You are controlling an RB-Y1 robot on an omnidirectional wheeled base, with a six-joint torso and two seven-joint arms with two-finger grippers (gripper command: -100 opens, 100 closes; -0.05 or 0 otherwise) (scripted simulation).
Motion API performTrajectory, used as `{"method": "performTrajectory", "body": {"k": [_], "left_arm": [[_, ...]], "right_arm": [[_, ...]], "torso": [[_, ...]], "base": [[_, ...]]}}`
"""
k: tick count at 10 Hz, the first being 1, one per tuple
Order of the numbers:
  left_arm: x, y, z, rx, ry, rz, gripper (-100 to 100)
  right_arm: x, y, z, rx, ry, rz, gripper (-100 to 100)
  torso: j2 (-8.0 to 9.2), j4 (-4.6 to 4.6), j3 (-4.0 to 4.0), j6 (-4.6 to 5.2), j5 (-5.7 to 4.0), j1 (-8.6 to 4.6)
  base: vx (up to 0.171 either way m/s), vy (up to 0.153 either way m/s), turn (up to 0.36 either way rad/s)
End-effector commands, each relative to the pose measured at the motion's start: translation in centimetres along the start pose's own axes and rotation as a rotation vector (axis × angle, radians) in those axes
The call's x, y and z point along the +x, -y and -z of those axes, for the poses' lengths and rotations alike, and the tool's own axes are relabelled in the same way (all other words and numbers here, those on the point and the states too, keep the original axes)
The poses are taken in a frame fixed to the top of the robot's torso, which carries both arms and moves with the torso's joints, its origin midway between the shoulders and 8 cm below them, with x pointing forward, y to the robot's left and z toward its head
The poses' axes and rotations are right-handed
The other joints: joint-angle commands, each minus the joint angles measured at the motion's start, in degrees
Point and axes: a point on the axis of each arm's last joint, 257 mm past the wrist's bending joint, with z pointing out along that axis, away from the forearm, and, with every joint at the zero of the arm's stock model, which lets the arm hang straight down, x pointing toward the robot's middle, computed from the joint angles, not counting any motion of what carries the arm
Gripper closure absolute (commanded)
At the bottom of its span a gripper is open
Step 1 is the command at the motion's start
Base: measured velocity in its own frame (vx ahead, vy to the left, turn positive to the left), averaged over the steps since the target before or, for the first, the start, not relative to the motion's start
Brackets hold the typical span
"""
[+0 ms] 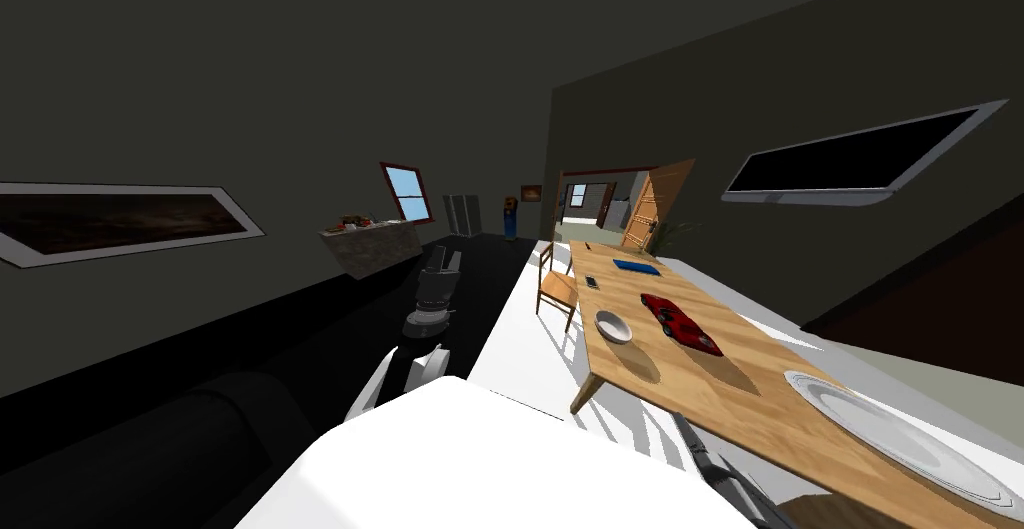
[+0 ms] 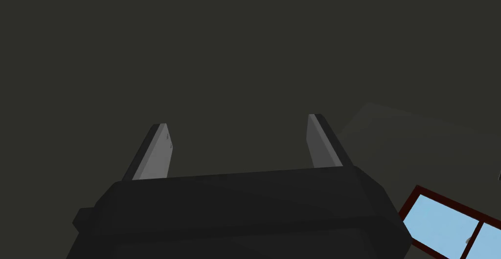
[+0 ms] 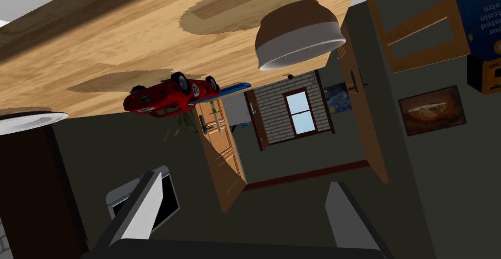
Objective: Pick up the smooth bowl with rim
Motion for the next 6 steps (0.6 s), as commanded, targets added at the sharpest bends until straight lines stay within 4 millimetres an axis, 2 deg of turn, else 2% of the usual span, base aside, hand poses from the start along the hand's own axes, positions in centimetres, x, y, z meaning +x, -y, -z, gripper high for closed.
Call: {"method": "performTrajectory", "body": {"k": [1,6], "left_arm": [[0.0,0.0,0.0,0.0,0.0,0.0,0],[0.0,0.0,0.0,0.0,0.0,0.0,0]], "right_arm": [[1.3,1.9,1.4,0.034,-0.046,0.065,-100],[5.5,8.1,5.4,0.118,-0.21,0.271,-100]], "torso": [[0.0,0.0,0.0,0.0,0.0,0.0],[-0.41,-0.1,-0.24,-0.01,-0.05,-0.24]], "base": [[0.156,0.108,0.207],[0.205,0.059,0.212]]}}
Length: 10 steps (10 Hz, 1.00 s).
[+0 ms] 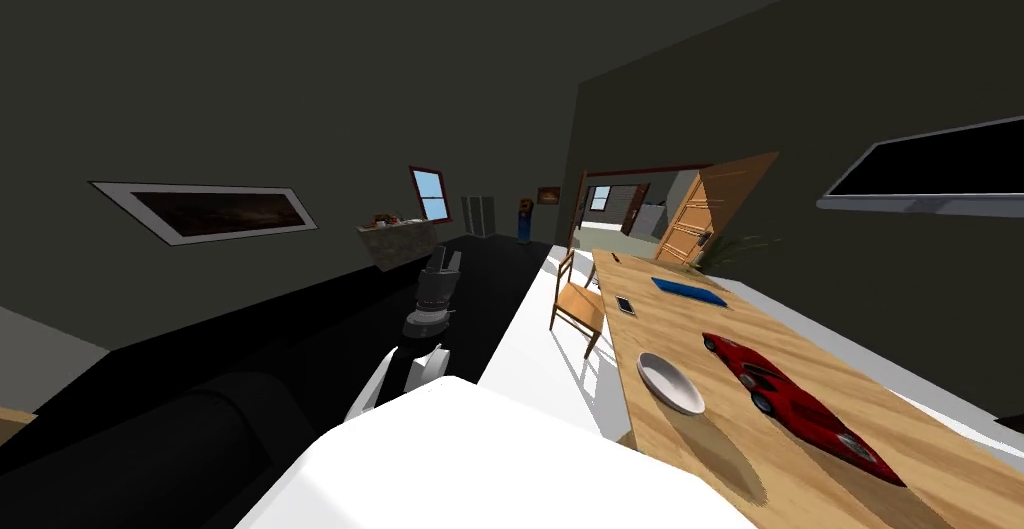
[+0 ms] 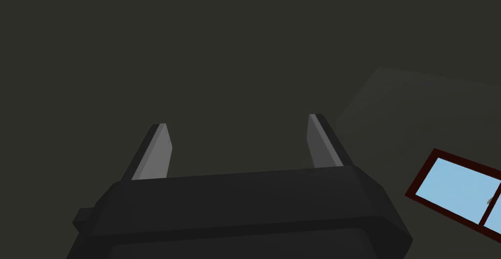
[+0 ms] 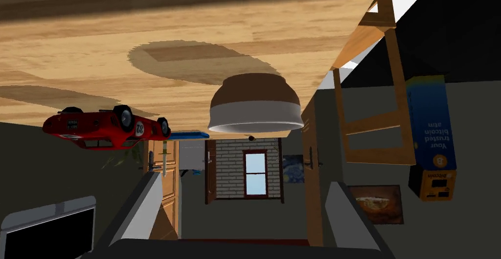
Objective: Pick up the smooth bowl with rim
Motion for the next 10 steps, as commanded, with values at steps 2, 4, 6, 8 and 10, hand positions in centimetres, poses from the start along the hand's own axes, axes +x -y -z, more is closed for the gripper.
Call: {"method": "performTrajectory", "body": {"k": [2,4,6,8,10], "left_arm": [[0.0,0.0,0.0,0.0,0.0,0.0,0],[0.0,0.0,0.0,0.0,0.0,0.0,0],[0.0,0.0,0.0,0.0,0.0,0.0,0],[0.0,0.0,0.0,0.0,0.0,0.0,0],[0.0,0.0,0.0,0.0,0.0,0.0,0]], "right_arm": [[3.0,2.7,1.7,0.03,-0.091,0.118,-100],[5.0,4.7,3.1,0.044,-0.158,0.205,-100],[6.7,6.7,4.6,0.053,-0.22,0.284,-100],[8.1,8.2,6.0,0.059,-0.272,0.347,-100],[9.5,9.8,7.6,0.064,-0.326,0.407,-100]], "torso": [[-0.03,-0.02,-0.03,0.0,0.01,0.03],[-0.16,-0.04,-0.1,0.0,0.0,-0.03],[-0.09,-0.04,-0.07,0.0,-0.04,-0.18],[-0.11,-0.03,-0.08,0.0,-0.03,-0.08],[0.14,0.01,0.06,0.04,-0.02,-0.08]], "base": [[0.247,0.046,0.229],[0.292,-0.011,0.251],[0.242,-0.031,0.217],[0.247,-0.023,0.226],[0.187,-0.044,0.169]]}}
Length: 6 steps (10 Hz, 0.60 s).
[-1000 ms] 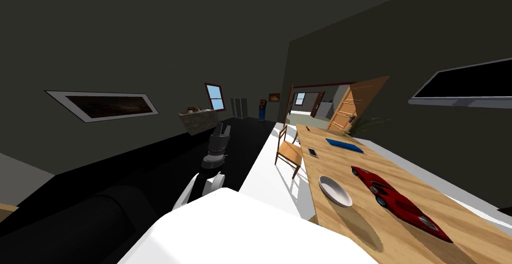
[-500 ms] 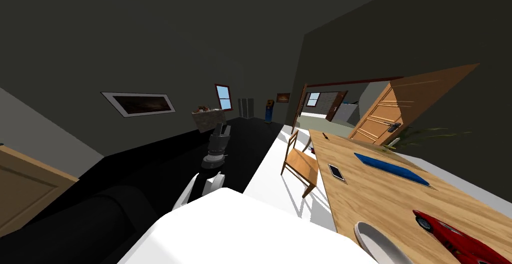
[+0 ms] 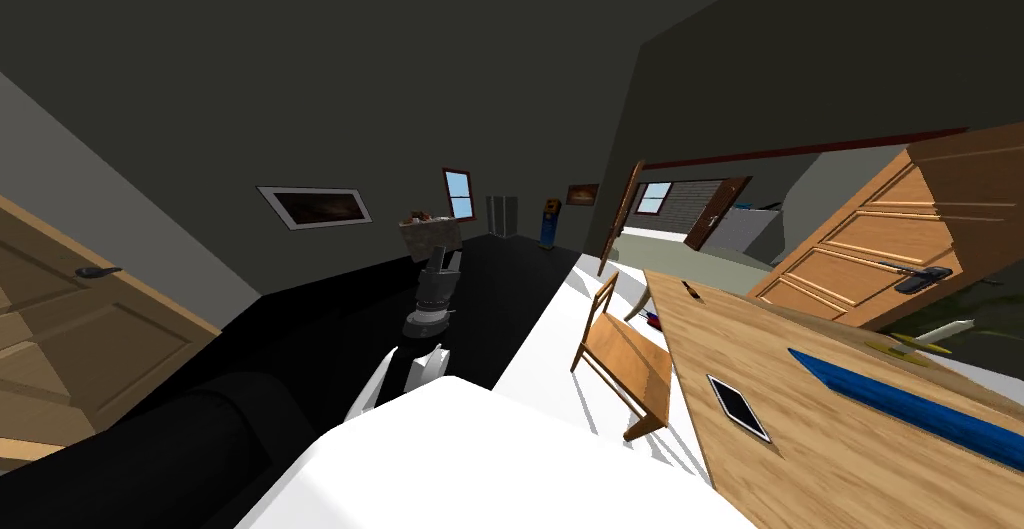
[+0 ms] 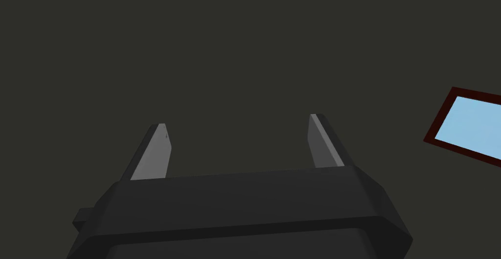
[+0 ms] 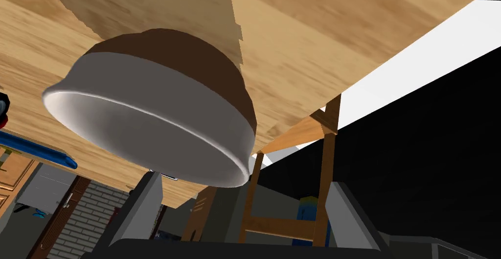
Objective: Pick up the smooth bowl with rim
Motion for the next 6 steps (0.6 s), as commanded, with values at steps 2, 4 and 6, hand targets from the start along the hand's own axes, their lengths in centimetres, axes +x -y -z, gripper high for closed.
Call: {"method": "performTrajectory", "body": {"k": [2,4,6], "left_arm": [[0.0,0.0,0.0,0.0,0.0,0.0,0],[0.0,0.0,0.0,0.0,0.0,0.0,0],[0.0,0.0,0.0,0.0,0.0,0.0,0]], "right_arm": [[0.8,0.3,0.3,0.002,-0.02,0.023,-100],[1.1,0.3,-0.4,0.006,-0.023,0.02,-100],[1.3,0.4,-1.3,0.009,-0.024,0.011,-100]], "torso": [[0.03,0.0,0.01,0.02,0.0,0.02],[0.59,0.13,0.33,0.06,0.04,0.22],[0.77,0.17,0.44,0.05,0.04,0.21]], "base": [[0.13,-0.036,0.091],[0.009,-0.006,0.026],[-0.008,-0.011,0.052]]}}
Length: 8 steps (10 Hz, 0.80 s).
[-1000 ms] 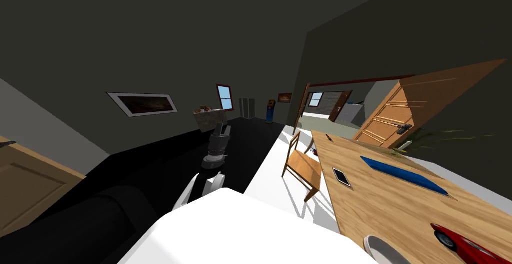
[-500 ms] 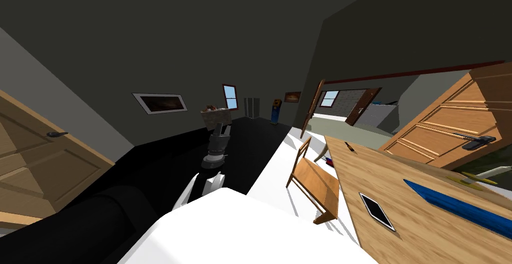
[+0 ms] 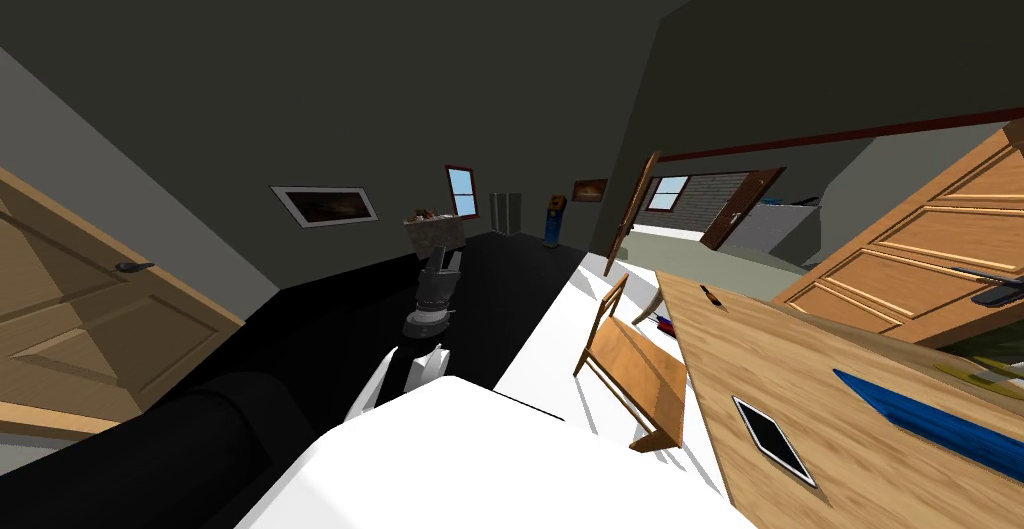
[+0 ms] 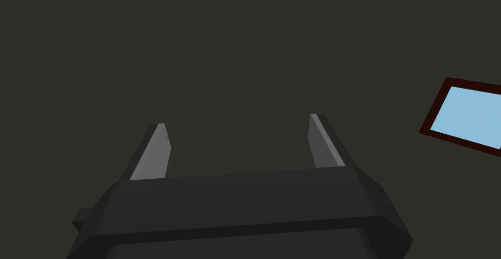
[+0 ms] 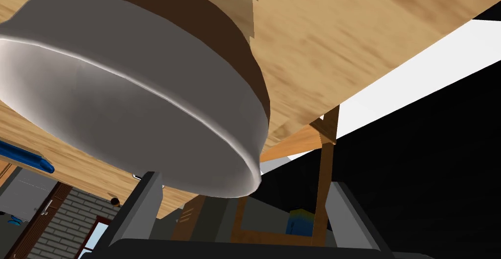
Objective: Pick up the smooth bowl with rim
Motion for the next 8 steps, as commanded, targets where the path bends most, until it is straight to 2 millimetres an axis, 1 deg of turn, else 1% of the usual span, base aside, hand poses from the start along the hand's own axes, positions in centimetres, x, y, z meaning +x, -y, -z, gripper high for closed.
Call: {"method": "performTrajectory", "body": {"k": [1,2,3,7,8], "left_arm": [[0.0,0.0,0.0,0.0,0.0,0.0,0],[0.0,0.0,0.0,0.0,0.0,0.0,0],[0.0,0.0,0.0,0.0,0.0,0.0,0],[0.0,0.0,0.0,0.0,0.0,0.0,0],[0.0,0.0,0.0,0.0,0.0,0.0,0]], "right_arm": [[0.21,-0.02,-0.77,0.002,-0.002,-0.007,-100],[0.2,-0.01,-0.42,0.002,-0.001,-0.005,-100],[0.23,-0.02,-0.46,0.001,-0.001,-0.004,100],[0.19,-0.06,-0.47,0.0,0.0,-0.002,100],[0.2,-0.07,-0.47,0.0,0.0,-0.003,0]], "torso": [[0.0,0.0,0.0,0.0,0.0,0.0],[0.02,0.0,0.01,0.0,0.0,0.01],[0.01,0.0,0.0,0.01,0.01,0.04],[-0.01,0.0,-0.01,0.05,0.01,0.01],[-0.01,0.0,-0.01,0.04,0.02,0.02]], "base": [[-0.012,-0.01,0.045],[0.0,0.0,0.0],[0.0,0.0,0.0],[0.0,0.0,0.0],[0.0,0.0,0.0]]}}
